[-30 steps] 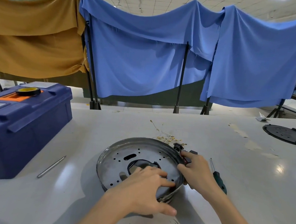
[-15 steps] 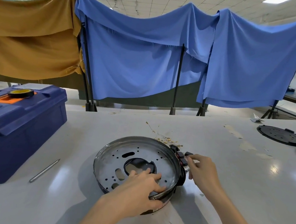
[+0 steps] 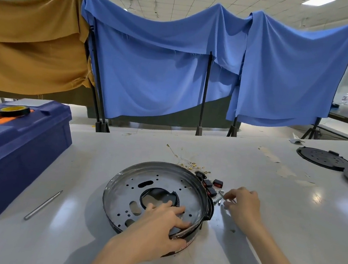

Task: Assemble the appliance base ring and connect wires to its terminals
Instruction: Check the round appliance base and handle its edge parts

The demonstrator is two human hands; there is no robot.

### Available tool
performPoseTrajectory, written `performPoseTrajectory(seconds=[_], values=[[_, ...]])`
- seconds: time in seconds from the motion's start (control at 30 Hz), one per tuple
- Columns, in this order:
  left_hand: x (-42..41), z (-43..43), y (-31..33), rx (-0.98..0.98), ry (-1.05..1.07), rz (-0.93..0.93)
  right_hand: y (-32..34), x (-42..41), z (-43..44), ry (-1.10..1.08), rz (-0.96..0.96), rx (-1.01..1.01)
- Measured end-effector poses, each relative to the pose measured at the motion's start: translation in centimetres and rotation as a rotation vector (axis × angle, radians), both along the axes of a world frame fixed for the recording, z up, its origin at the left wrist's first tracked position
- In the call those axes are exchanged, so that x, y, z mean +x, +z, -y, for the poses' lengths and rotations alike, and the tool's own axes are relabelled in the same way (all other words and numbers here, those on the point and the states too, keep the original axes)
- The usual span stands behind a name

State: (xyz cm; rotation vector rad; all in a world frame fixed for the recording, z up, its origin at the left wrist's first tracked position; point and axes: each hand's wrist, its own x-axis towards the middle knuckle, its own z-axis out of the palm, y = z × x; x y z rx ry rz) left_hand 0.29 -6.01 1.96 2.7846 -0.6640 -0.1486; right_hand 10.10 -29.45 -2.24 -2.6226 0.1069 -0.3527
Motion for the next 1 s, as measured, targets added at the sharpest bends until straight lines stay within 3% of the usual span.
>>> performPoseTrajectory(seconds=[0.47,0.6,0.77,0.87,1.0], values=[[0.2,0.0,0.1,0.065,-0.006,-0.034,0.6,2.4,-1.2,-0.068,-0.080,-0.279],[0.3,-0.1,-0.1,0.053,-0.003,-0.038,0.5,2.6,-1.0,-0.072,-0.092,-0.271],[0.5,-0.4,-0.1,0.011,0.002,-0.117,2.2,2.0,0.1,-0.027,-0.039,-0.009],[0.6,-0.7,0.7,-0.195,0.034,-0.191,4.0,0.5,-0.2,0.124,0.024,0.375],[1.4,-0.3,1.0,-0.490,0.175,0.030,6.4,-2.4,-2.1,0.468,0.027,0.626]])
